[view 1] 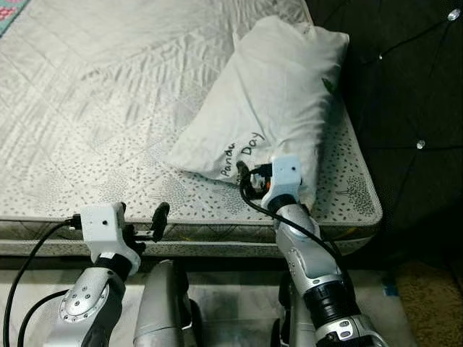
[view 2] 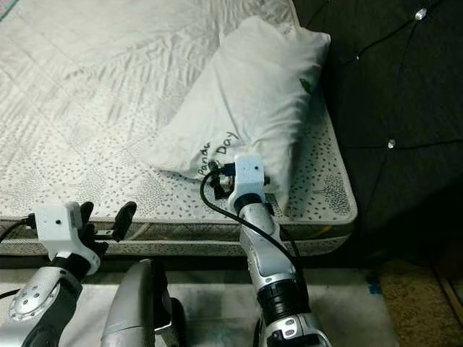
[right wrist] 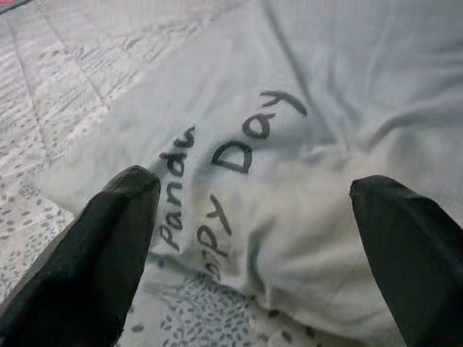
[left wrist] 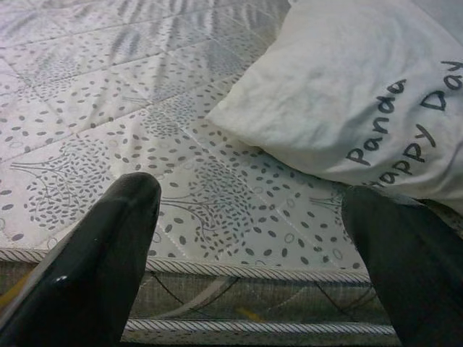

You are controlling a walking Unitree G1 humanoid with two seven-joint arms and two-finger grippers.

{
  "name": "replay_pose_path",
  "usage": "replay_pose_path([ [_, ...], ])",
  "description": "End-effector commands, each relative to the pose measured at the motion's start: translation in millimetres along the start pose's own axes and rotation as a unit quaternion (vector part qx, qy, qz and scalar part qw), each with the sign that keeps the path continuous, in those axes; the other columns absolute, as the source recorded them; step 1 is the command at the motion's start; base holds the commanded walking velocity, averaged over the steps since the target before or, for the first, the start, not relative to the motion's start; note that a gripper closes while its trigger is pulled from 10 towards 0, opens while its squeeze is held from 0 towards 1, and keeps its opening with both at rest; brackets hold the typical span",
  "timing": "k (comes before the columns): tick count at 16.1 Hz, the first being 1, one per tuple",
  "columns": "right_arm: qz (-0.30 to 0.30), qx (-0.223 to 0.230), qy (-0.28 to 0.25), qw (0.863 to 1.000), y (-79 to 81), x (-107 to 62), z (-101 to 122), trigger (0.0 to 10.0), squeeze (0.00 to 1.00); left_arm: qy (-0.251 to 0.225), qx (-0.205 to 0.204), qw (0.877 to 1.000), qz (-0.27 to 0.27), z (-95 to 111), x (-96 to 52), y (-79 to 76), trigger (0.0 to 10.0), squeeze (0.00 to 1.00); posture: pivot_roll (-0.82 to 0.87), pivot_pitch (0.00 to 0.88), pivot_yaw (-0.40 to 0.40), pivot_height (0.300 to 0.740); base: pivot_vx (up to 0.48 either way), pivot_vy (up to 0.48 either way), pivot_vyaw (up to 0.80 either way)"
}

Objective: Clean up the room

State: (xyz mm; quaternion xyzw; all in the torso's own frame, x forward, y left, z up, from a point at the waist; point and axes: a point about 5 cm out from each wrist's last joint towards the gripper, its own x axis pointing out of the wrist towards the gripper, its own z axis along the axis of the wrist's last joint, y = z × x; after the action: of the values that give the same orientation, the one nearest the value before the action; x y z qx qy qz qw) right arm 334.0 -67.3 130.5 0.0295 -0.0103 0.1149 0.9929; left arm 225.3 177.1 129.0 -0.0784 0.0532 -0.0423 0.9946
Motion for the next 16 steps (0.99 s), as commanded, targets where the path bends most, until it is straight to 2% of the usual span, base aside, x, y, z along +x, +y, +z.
replay_pose_path([
  [1,-0.023,-0.003,-0.041,0.999,-5.2,1.6,13,10.0,0.00,-0.011,0.007,1.000,0.002,4,-2.2,-1.5,10.0,0.00,-0.01,0.233,0.005,0.576,0.000,0.000,0.00],
  [3,-0.037,-0.026,-0.031,0.998,-12.6,4.4,12,10.0,0.00,-0.010,0.010,1.000,-0.002,3,-3.0,-3.4,10.0,0.00,-0.01,0.234,0.002,0.576,0.000,0.000,0.00],
  [6,-0.030,-0.015,-0.017,0.999,-13.9,0.4,4,10.0,0.00,-0.008,0.008,1.000,-0.004,3,-4.7,-3.9,10.0,0.00,-0.01,0.237,0.000,0.567,0.000,0.000,0.00],
  [9,-0.016,-0.012,-0.018,1.000,-10.9,-3.8,0,10.0,0.00,-0.006,0.007,1.000,-0.005,3,-5.4,-4.7,10.0,0.00,-0.01,0.236,-0.001,0.542,0.000,0.000,0.00],
  [13,0.000,-0.009,-0.010,1.000,-6.2,-1.8,-4,10.0,0.00,-0.010,0.005,1.000,-0.008,4,-2.3,-6.7,10.0,0.00,-0.01,0.231,0.001,0.542,0.000,0.000,0.00],
  [16,-0.015,-0.019,-0.031,0.999,-6.7,3.5,4,10.0,0.00,-0.019,0.007,1.000,-0.001,8,-1.2,-5.3,10.0,0.00,0.00,0.231,-0.002,0.542,0.000,0.000,0.00],
])
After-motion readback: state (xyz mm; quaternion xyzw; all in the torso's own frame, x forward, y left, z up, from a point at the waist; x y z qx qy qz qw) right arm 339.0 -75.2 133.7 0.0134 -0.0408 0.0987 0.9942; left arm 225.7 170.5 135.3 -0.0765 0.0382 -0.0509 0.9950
